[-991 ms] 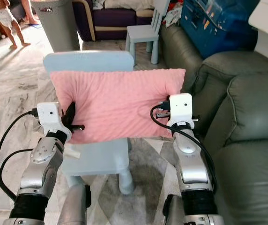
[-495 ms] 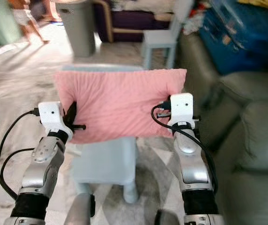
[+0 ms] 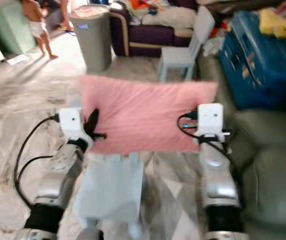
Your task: Move the pillow to the sofa
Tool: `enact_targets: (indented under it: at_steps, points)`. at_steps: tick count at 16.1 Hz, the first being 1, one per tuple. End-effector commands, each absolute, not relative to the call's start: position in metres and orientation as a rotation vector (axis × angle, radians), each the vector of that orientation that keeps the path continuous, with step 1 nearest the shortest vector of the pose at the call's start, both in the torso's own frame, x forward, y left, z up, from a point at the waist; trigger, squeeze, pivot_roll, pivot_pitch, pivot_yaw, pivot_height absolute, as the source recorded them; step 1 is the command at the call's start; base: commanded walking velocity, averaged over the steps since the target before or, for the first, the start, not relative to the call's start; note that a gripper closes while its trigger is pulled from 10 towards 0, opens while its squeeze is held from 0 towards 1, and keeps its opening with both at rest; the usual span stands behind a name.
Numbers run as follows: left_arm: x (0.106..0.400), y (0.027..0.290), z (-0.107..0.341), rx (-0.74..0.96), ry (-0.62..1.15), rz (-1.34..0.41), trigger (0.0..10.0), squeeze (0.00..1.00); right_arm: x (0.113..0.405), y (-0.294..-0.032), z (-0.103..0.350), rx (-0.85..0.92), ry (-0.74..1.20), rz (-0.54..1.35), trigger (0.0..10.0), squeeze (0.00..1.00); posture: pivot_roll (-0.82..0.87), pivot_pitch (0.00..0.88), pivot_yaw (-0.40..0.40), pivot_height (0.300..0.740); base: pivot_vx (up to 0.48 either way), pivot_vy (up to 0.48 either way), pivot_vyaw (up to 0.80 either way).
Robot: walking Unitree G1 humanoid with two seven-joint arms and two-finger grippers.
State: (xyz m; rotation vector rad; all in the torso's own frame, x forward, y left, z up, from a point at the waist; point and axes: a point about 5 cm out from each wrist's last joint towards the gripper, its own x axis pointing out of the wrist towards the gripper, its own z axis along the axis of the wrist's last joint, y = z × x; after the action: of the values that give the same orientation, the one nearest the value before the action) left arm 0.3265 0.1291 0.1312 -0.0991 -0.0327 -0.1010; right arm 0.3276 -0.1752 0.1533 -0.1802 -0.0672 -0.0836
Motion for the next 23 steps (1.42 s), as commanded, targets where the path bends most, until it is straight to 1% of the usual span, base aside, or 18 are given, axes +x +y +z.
enact_targets:
  at_steps: [1,4,8,14,20,23]
  points:
    - [0.325,0.151,0.13,-0.085,-0.033,-0.02,10.0,0.0,0.332,-0.161,0.171,-0.175,-0.136,-0.039,10.0,0.0,-0.02,0.0,0.011,0.74,0.0,0.0,0.0]
    - [0.324,0.15,0.129,-0.077,-0.028,-0.017,10.0,0.0,0.331,-0.161,0.173,-0.174,-0.139,-0.038,10.0,0.0,-0.02,0.0,0.007,0.74,0.0,0.0,0.0]
    - [0.325,0.144,0.129,-0.035,-0.006,-0.069,10.0,0.0,0.333,-0.161,0.174,-0.175,-0.14,-0.035,10.0,0.0,-0.02,0.0,0.003,0.74,0.0,0.0,0.0]
    - [0.325,0.145,0.127,-0.1,0.024,-0.084,10.0,0.0,0.331,-0.157,0.173,-0.17,-0.13,-0.006,10.0,0.0,-0.02,0.0,-0.004,0.74,0.0,0.0,0.0]
    - [0.316,0.14,0.12,-0.129,0.059,-0.095,10.0,0.0,0.325,-0.157,0.167,-0.149,-0.103,0.008,10.0,0.0,-0.02,0.0,-0.008,0.74,0.0,0.0,0.0]
    - [0.313,0.14,0.118,-0.143,0.076,-0.097,10.0,0.0,0.323,-0.157,0.165,-0.155,-0.087,0.012,10.0,0.0,-0.03,0.0,-0.008,0.74,0.0,0.0,-0.76]
